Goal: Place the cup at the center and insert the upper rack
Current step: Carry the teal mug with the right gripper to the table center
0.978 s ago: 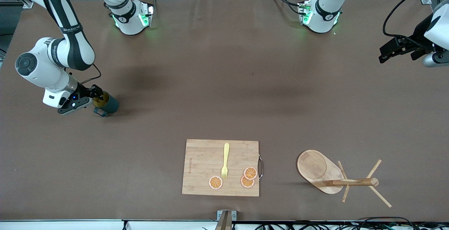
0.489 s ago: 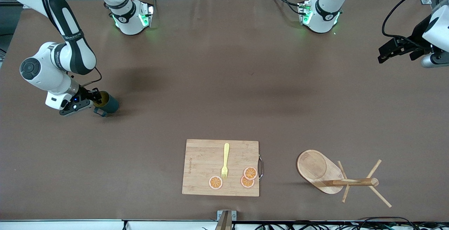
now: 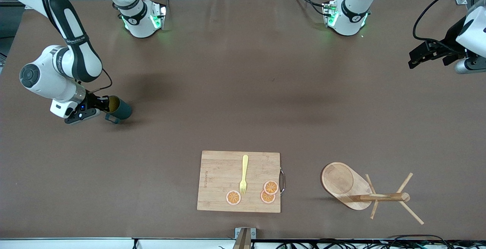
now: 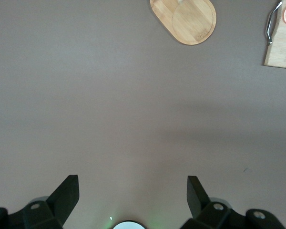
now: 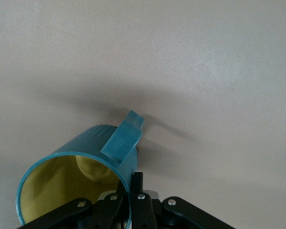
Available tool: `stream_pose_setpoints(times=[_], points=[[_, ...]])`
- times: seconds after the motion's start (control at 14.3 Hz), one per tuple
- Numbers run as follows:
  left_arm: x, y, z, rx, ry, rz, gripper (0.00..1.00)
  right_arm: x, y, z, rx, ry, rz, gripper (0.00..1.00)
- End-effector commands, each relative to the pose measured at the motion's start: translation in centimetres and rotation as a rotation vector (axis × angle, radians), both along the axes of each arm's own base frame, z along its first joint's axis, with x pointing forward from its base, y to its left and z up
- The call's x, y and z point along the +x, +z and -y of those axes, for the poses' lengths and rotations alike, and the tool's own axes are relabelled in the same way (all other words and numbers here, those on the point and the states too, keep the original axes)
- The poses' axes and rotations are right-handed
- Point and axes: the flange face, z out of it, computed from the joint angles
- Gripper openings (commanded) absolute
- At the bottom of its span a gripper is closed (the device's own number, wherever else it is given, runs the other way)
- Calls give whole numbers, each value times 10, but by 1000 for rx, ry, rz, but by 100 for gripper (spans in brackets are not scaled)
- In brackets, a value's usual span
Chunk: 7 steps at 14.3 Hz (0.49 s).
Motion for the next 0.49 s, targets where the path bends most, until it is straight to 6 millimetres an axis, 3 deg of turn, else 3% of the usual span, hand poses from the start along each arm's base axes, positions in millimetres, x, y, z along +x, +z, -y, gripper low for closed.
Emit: stream_pose_setpoints(times=[0.0,0.14,0.21,0.42], points=[[-3,0,1,1,-11,1,100,-4,36,-27,23,-139,-5,0],[-3,1,1,1,-12,2,100,-5,53,-55,20,-259,-25,0],[-3,1,1,1,-12,2,100,-6,63,-80,13,-341,-41,0],[-3,1,1,1,-12,2,100,-14,85,-184,-19,-607,-65,0]])
